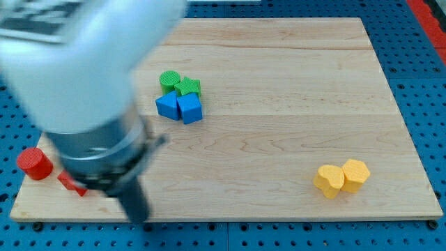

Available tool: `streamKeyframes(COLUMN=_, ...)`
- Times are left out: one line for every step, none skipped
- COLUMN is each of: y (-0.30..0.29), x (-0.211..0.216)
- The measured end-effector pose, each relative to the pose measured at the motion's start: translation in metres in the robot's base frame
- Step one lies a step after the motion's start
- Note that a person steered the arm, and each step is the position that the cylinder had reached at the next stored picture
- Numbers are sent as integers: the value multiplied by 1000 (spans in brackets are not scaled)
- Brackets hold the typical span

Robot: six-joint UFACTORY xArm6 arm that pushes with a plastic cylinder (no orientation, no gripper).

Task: Place the red circle on top of the red star

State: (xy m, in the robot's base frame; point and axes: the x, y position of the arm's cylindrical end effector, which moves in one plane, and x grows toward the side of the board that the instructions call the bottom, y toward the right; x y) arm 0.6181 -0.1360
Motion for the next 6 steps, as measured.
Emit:
streamKeyframes(y=-83, x=0)
streamKeyframes(y=-151, x=-1)
streamKeyframes(y=-168, x=-17)
streamKeyframes(y=-164, x=-44)
streamKeyframes(y=-155, x=-86)
streamKeyframes(y=-155, x=-102)
